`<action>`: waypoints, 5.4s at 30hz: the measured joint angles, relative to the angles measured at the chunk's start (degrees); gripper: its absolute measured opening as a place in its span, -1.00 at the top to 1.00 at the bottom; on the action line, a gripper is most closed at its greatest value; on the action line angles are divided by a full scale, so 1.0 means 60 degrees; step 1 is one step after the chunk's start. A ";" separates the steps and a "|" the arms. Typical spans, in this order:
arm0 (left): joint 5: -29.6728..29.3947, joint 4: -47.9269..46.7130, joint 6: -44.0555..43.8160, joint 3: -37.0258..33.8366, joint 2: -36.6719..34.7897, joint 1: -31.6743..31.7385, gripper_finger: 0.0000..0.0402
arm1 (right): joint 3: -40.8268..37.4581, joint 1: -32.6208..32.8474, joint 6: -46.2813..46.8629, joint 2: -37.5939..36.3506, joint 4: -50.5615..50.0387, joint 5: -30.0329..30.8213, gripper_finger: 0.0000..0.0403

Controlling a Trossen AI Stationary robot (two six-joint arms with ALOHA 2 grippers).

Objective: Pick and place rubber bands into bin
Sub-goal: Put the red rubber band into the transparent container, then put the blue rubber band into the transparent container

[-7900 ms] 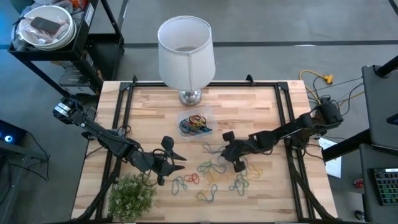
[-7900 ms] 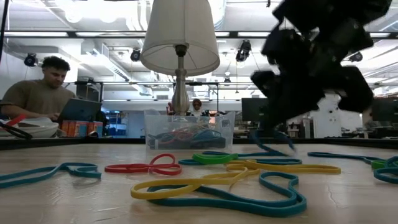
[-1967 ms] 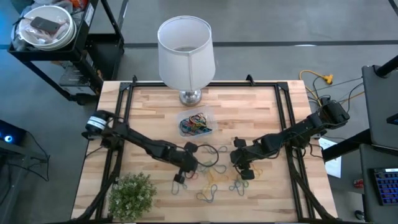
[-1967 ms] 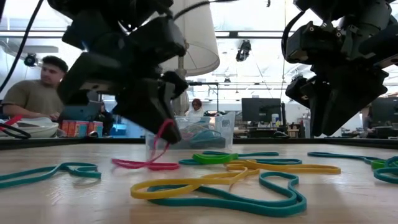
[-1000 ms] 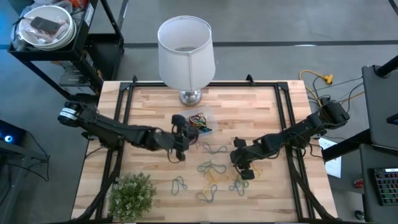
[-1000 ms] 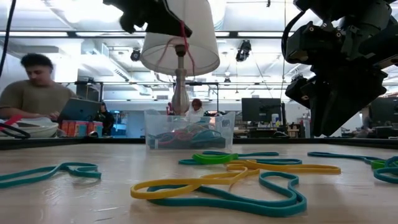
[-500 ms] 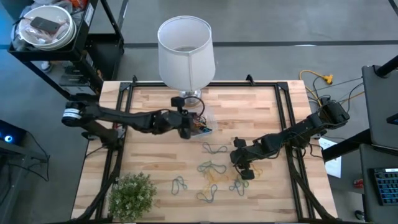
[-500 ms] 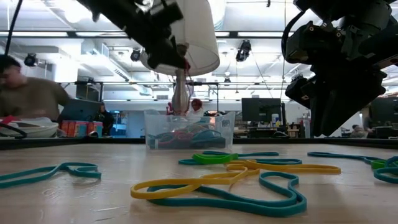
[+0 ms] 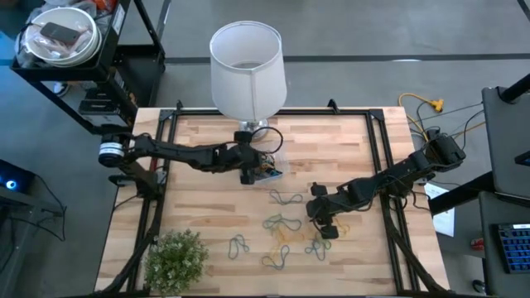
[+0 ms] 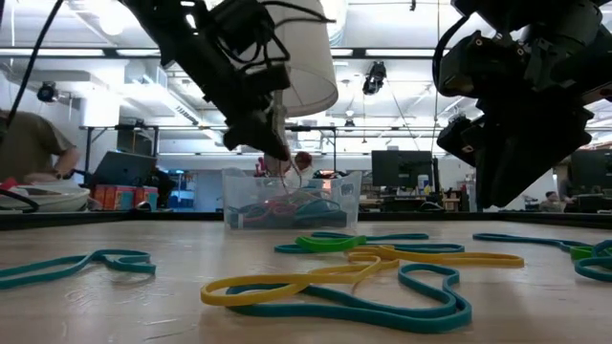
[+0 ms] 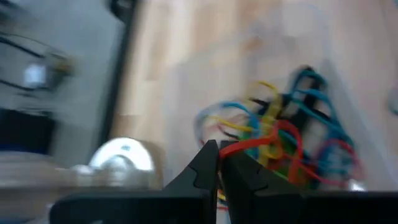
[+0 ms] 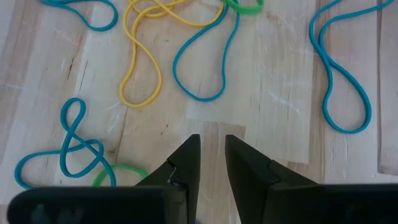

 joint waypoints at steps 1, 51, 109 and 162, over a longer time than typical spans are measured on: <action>0.0246 -0.0161 -0.0063 0.0003 0.0000 0.0080 1.00 | -0.0002 0.0000 -0.0003 0.0000 0.0013 0.0000 0.66; 0.0880 -0.1613 -0.1513 0.0163 -0.0047 0.0218 0.37 | -0.0028 -0.0003 -0.0037 0.0000 0.0084 0.0000 0.66; 0.0518 -0.0794 -0.0798 -0.0181 -0.2455 -0.6236 0.38 | -0.1649 -0.1232 -0.1587 0.0018 0.3602 0.1795 0.66; -0.0285 -0.0522 -0.0774 -0.0467 -0.2473 -0.6602 0.38 | -0.0263 -0.2258 -0.2619 0.2263 0.3188 -0.0685 0.96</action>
